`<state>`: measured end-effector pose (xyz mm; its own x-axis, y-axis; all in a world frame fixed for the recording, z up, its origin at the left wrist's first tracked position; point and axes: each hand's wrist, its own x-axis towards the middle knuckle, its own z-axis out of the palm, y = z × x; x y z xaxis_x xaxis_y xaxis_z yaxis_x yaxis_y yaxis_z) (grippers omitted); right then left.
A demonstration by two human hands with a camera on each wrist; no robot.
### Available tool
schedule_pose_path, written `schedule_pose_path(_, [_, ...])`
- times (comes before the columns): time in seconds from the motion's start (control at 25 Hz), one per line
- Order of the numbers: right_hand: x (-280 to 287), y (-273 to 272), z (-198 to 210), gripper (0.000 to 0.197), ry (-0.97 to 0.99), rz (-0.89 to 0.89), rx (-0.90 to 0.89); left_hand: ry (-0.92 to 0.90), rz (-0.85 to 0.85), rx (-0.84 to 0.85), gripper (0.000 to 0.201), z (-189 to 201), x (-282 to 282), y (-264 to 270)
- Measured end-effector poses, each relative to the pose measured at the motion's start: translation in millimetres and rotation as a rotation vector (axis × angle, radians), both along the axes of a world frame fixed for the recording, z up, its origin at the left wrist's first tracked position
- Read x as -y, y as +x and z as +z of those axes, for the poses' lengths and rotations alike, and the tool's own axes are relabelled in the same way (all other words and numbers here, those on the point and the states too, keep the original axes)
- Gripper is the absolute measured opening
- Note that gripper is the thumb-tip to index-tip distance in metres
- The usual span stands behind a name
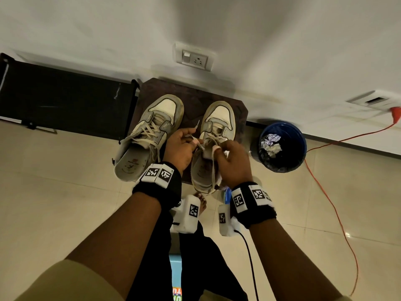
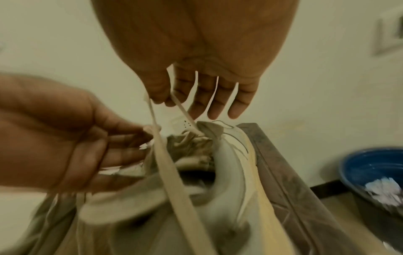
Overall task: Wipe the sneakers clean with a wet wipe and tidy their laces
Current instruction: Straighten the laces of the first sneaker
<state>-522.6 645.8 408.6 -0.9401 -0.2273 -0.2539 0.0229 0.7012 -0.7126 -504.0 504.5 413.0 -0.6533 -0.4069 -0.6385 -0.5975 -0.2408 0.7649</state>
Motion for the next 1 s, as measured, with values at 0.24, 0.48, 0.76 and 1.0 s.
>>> schedule_pose_path(0.24, [-2,-31,29,0.044,-0.339,-0.474,0.165,0.000,0.076,0.009,0.028,1,-2,-3])
schedule_pose_path(0.48, [-12,-69,15,0.034,0.069,-0.379,0.315,0.053,0.152,0.007,0.056,11,-5,-9])
schedule_pose_path(0.76, [-29,-43,-4,0.065,0.106,-0.615,0.486,-0.193,-0.058,0.351,0.044,-4,-5,-1])
schedule_pose_path(1.0, [-10,-33,6,0.027,-0.336,-0.399,0.465,-0.192,-0.155,0.207,0.032,-2,-10,-7])
